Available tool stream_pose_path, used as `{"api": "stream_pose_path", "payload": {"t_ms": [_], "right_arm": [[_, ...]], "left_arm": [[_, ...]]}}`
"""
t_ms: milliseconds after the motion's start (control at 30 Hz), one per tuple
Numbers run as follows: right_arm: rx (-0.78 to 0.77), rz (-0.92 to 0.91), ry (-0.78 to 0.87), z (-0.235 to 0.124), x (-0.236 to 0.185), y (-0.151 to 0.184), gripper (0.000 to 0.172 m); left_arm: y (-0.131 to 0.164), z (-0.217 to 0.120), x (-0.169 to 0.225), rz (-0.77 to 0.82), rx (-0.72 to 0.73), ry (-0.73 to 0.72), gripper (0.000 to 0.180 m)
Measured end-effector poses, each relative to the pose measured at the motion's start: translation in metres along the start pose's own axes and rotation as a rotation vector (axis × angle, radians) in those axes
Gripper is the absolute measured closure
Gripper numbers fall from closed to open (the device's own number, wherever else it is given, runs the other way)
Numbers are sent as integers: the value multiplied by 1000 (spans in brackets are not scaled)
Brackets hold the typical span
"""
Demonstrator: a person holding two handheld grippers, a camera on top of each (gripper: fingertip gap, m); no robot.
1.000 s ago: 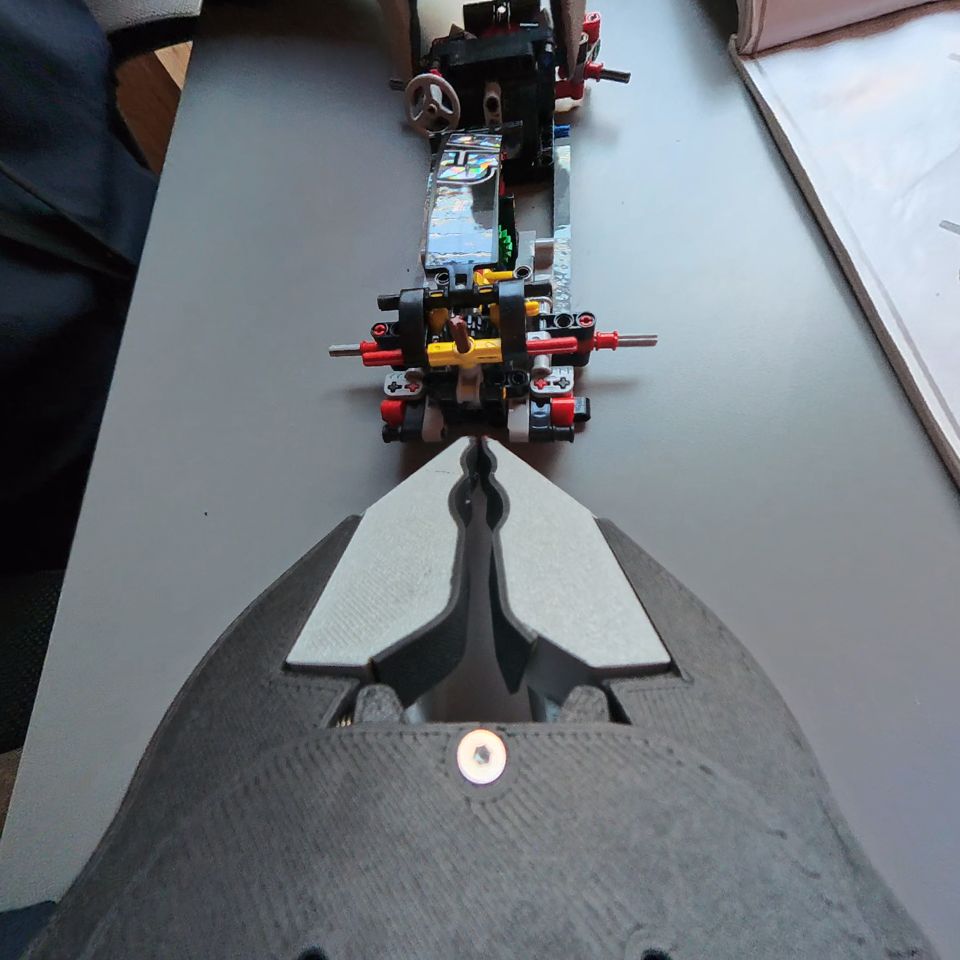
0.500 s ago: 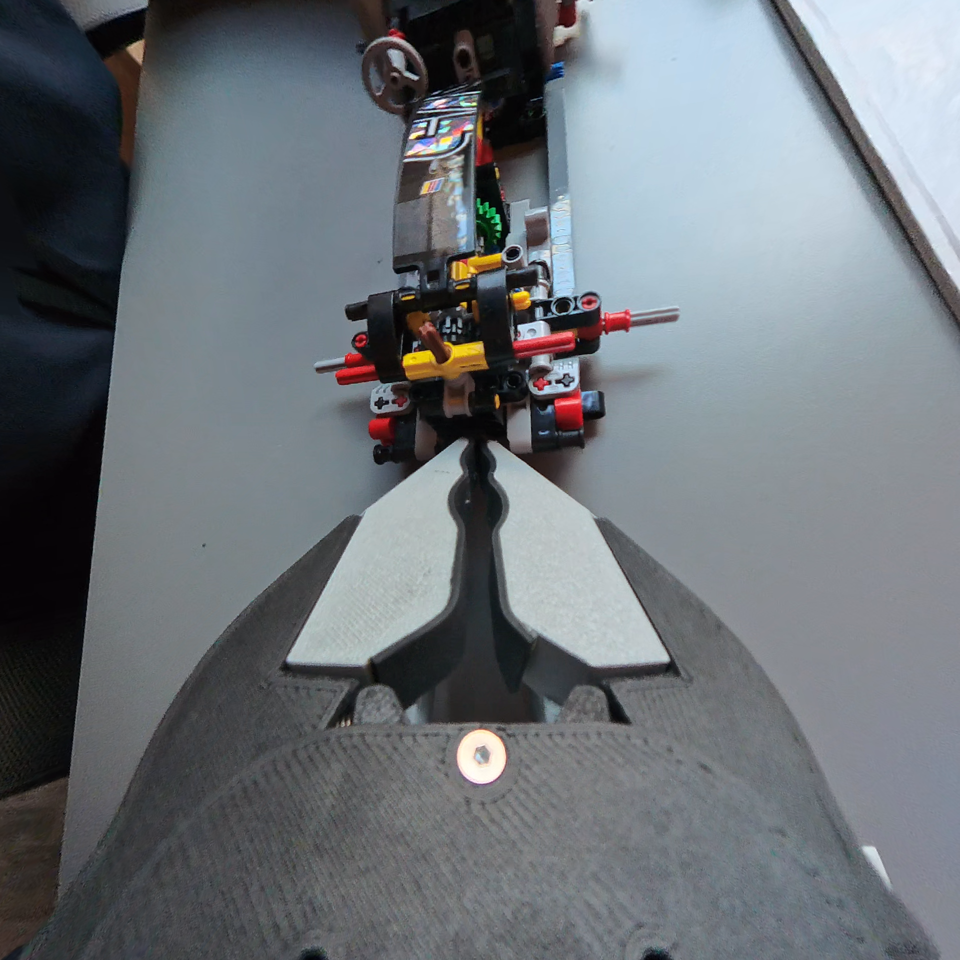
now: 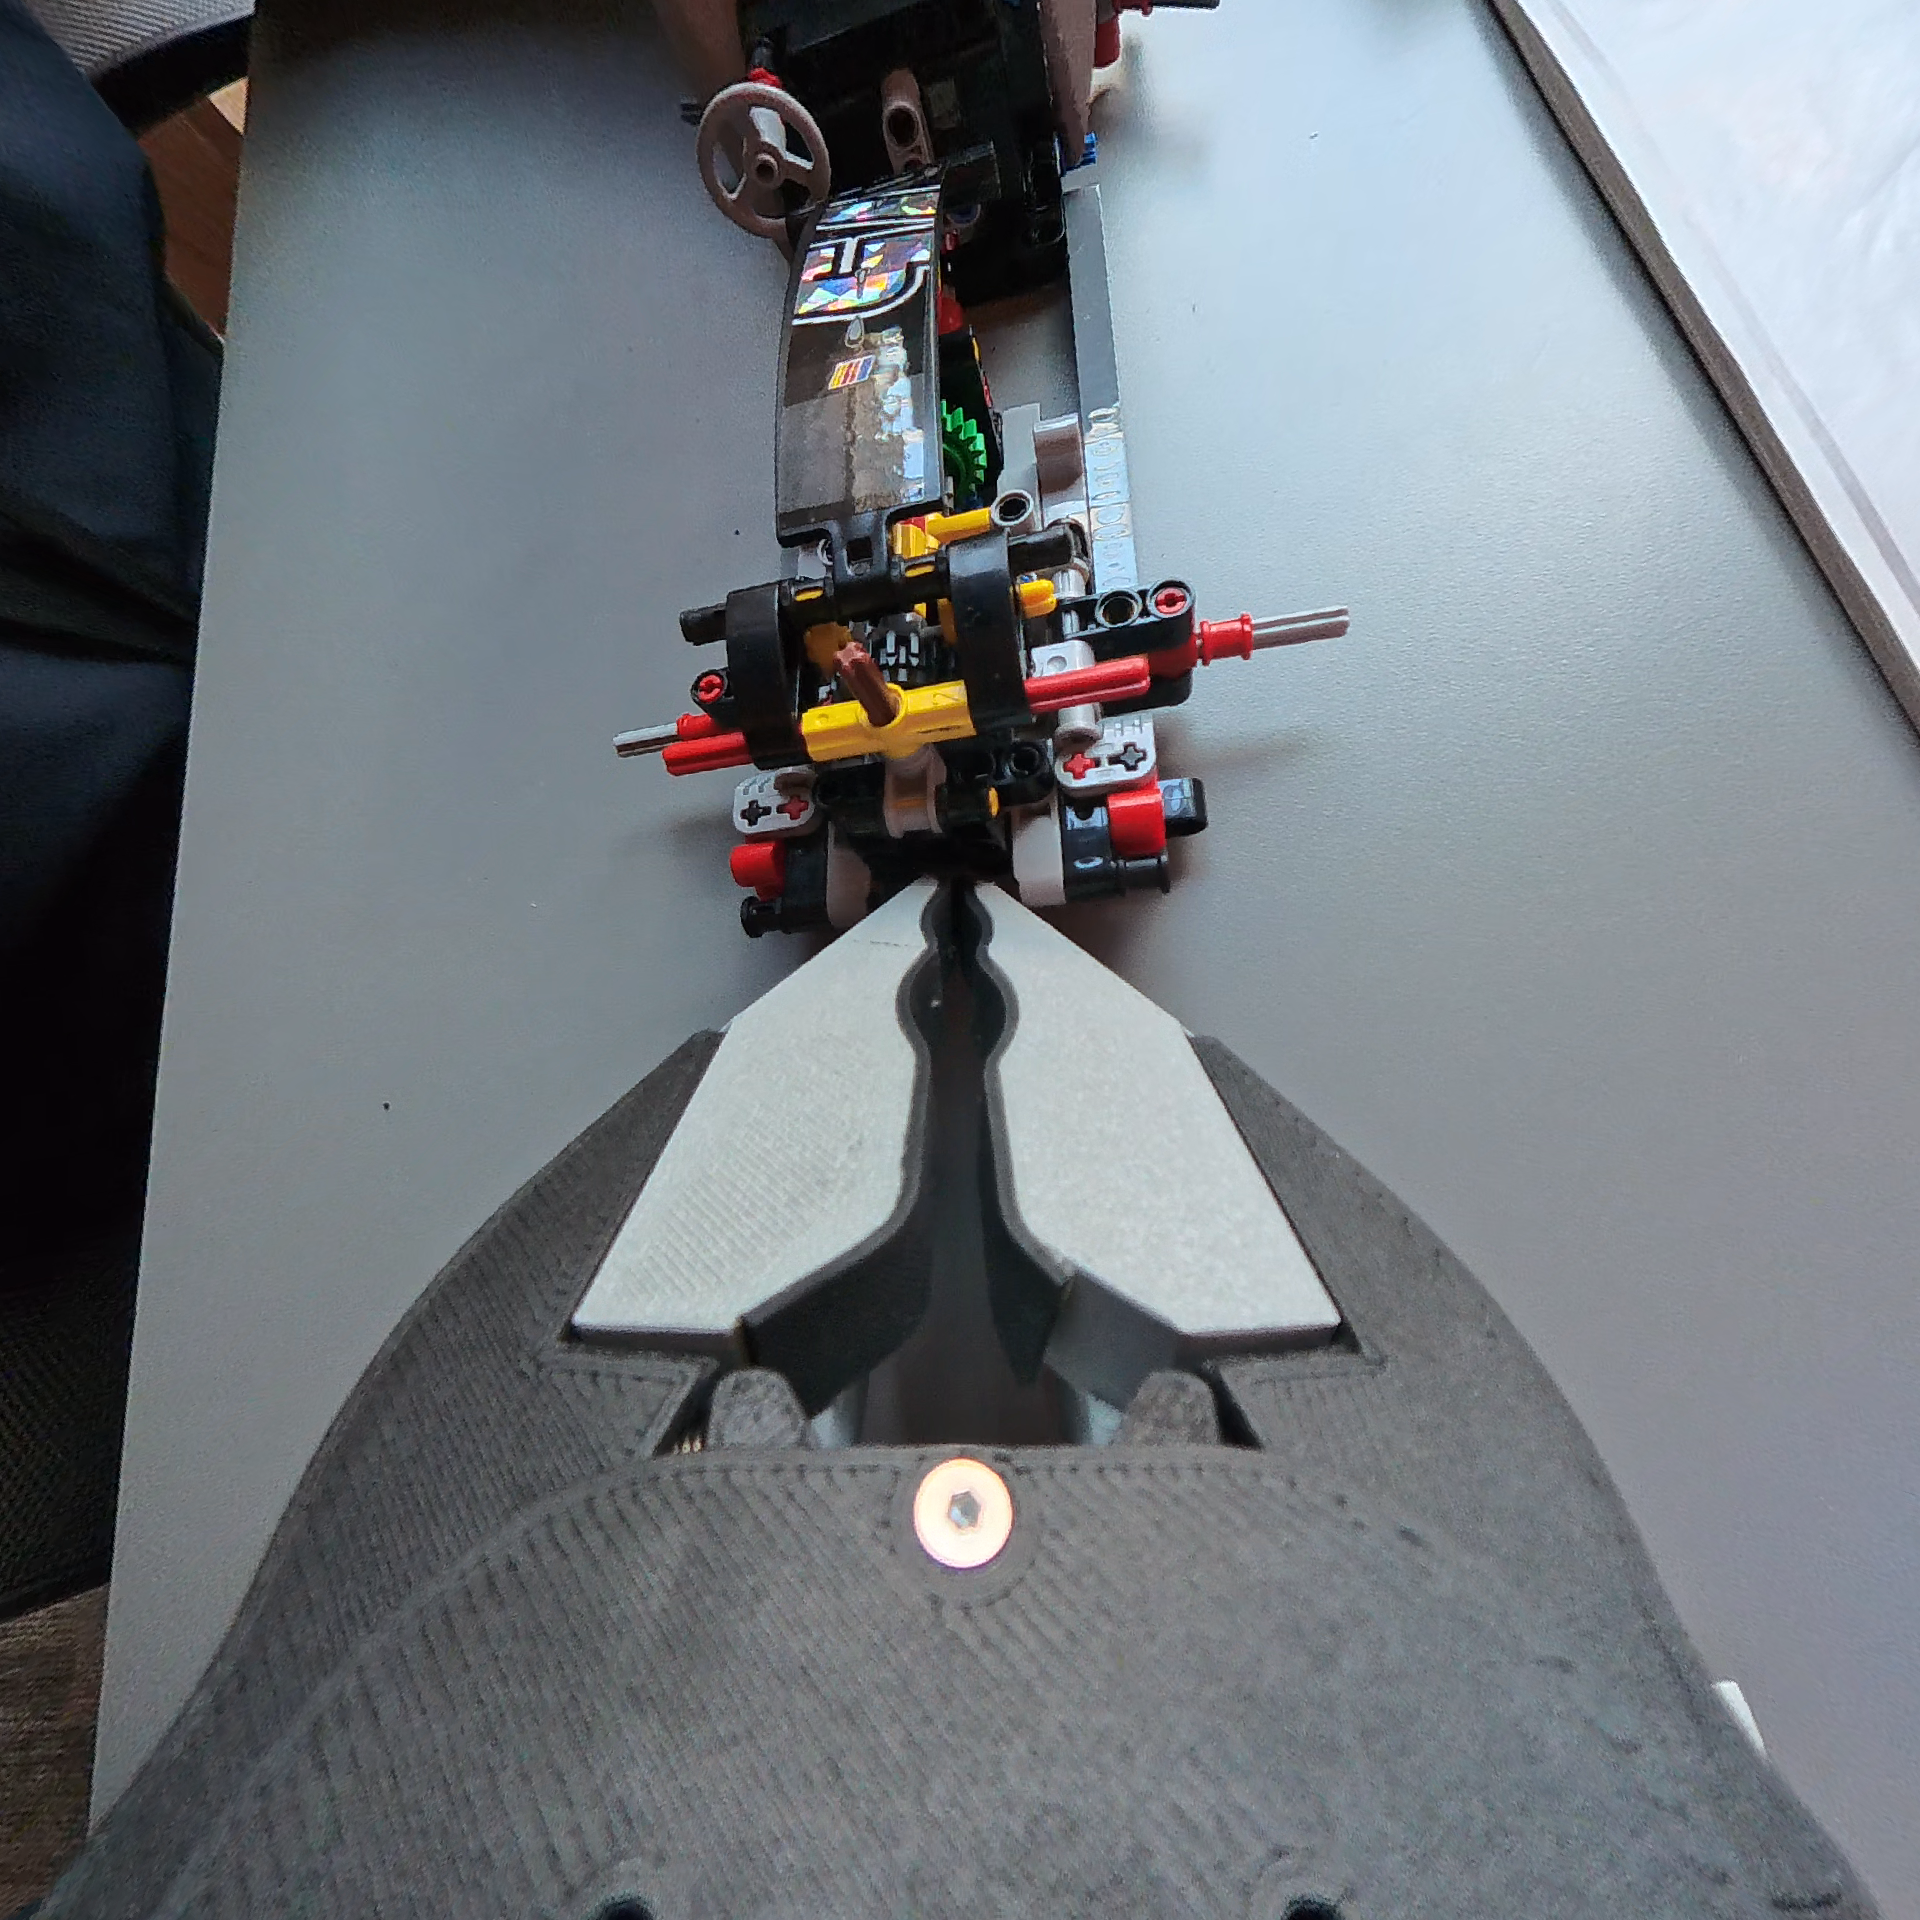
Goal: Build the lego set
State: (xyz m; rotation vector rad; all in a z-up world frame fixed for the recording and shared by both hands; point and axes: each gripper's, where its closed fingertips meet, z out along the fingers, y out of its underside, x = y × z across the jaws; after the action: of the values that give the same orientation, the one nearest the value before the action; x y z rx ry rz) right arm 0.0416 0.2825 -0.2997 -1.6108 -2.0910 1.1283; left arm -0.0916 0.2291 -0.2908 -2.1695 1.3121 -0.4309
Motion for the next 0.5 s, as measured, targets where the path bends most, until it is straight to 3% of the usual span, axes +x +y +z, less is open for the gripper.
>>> {"api": "stream_pose_path", "payload": {"t_ms": [267,500], "right_arm": [[9,-20,7,-2,0,0,171],[32,1,-6,-5,1,-2,168]], "left_arm": [[-4,-11,-5,-52,60,15,109],[-10,-25,-9,-84,123,48,108]]}}
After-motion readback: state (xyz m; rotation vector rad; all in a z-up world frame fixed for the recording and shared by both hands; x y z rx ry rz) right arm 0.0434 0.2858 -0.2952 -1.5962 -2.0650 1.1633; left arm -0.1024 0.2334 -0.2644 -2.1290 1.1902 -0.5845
